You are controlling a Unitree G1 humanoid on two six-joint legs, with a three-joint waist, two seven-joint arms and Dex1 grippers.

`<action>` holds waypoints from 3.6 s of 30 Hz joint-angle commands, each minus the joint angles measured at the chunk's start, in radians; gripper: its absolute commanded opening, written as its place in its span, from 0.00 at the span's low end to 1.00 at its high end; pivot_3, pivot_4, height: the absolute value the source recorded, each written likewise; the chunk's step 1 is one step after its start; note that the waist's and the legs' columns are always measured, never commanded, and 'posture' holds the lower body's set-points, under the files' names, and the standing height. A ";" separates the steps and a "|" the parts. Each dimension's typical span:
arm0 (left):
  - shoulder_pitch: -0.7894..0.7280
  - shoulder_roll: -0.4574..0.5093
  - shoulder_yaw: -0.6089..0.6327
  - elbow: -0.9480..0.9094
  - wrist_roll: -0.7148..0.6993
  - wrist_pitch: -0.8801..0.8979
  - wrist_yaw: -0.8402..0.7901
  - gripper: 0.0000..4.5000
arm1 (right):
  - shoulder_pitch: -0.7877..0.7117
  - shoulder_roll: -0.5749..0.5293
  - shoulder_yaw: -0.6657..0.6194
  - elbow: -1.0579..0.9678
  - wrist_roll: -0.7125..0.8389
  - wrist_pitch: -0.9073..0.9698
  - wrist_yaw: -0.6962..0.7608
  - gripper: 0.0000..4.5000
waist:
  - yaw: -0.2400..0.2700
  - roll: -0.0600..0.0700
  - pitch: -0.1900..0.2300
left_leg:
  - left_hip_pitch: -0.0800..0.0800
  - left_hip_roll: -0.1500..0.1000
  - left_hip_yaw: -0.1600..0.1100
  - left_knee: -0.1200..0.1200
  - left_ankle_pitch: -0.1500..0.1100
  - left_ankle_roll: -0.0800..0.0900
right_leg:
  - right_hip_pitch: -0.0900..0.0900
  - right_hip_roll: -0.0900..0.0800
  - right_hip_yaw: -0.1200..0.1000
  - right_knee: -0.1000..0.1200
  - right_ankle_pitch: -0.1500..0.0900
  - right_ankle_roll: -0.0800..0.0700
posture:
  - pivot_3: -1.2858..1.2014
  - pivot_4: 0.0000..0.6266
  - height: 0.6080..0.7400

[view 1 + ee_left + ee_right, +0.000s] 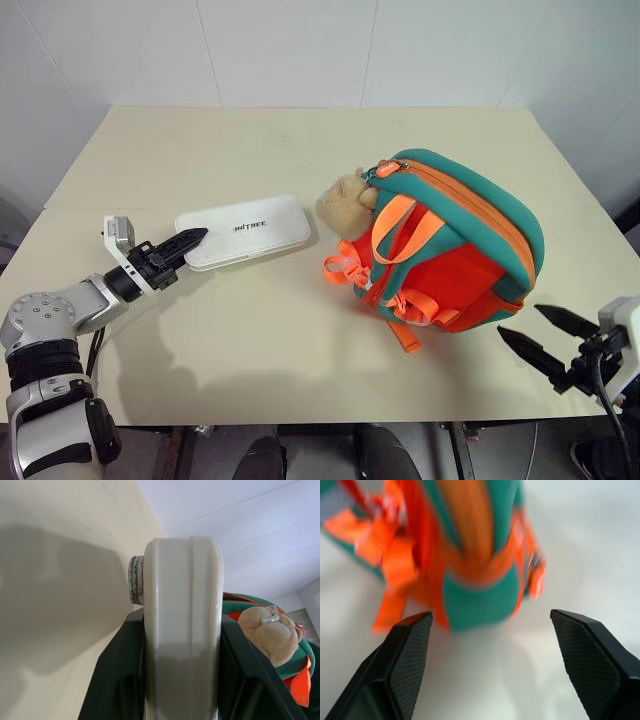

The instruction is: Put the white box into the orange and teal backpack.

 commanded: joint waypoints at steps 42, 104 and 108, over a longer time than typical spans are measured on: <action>0.056 -0.018 0.157 -0.146 -0.015 0.092 0.059 0.29 | -0.387 0.077 0.381 -0.218 0.182 0.106 -0.234 1.00 | 0.018 -0.002 -0.001 | -0.001 0.001 0.000 0.000 0.000 -0.001 | -0.001 0.000 -0.001 -0.002 0.003 -0.001 | 0.52 0.24 1.00; 0.113 -0.066 0.230 -0.261 -0.086 0.166 0.173 0.29 | -0.673 0.432 0.766 -0.236 -0.329 0.264 -0.669 1.00 | 0.015 -0.002 -0.001 | -0.002 0.002 0.000 -0.002 0.001 -0.001 | -0.004 0.001 -0.002 -0.002 0.004 -0.003 | 0.52 0.24 1.00; 0.121 -0.061 0.230 -0.267 -0.096 0.183 0.179 0.29 | -0.692 0.480 0.800 -0.257 -0.366 0.272 -0.718 1.00 | 0.015 -0.002 -0.001 | -0.002 0.003 -0.001 -0.003 0.001 -0.001 | -0.004 0.002 -0.002 -0.002 0.004 -0.003 | 0.52 0.24 1.00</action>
